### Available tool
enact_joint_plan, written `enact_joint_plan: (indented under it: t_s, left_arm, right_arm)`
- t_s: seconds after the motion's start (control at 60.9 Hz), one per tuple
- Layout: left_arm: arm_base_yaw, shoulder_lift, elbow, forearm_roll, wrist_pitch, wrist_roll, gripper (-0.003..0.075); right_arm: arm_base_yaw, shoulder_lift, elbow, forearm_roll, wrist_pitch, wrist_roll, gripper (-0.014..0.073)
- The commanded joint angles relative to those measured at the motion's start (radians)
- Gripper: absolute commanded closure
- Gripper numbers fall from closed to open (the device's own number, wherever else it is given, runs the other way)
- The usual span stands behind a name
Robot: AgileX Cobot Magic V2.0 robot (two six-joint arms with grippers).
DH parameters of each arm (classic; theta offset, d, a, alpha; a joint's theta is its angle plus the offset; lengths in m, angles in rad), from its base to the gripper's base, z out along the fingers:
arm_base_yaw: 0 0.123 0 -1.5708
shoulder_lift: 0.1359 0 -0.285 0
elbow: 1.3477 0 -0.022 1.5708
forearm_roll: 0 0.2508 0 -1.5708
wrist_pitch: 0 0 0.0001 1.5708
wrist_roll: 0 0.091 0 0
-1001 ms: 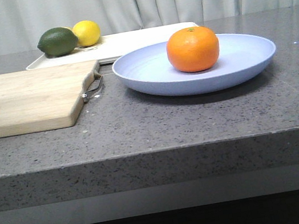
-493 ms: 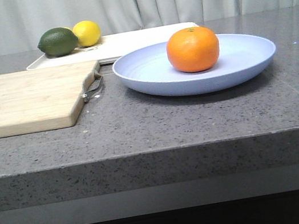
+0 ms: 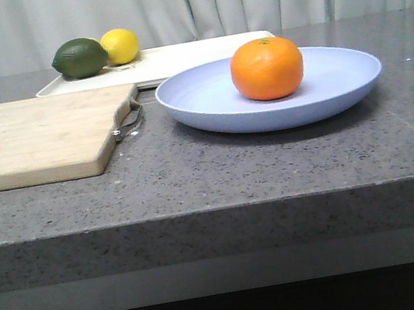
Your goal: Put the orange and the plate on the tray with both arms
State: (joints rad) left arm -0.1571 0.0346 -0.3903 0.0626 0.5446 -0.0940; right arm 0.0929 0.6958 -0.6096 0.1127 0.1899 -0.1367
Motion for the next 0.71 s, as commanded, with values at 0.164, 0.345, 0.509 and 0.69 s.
enact_joint_plan:
  t_s: [0.164, 0.345, 0.509, 0.69]
  left_arm:
    - [0.003, 0.012, 0.002, -0.006, -0.114, -0.009, 0.0738]
    - [0.003, 0.012, 0.002, -0.006, -0.118, -0.009, 0.0738]
    - [0.003, 0.012, 0.002, -0.006, -0.118, -0.009, 0.0738]
    - [0.003, 0.012, 0.002, -0.006, -0.118, -0.009, 0.0738]
  right_arm:
    - [-0.003, 0.025, -0.054, 0.089, -0.026, -0.002, -0.0057]
    - [-0.003, 0.217, -0.201, 0.168, 0.123, -0.002, -0.0057]
    - [-0.003, 0.424, -0.341, 0.224, 0.194, -0.002, -0.0057]
    - [-0.003, 0.618, -0.463, 0.286, 0.228, -0.002, -0.0016]
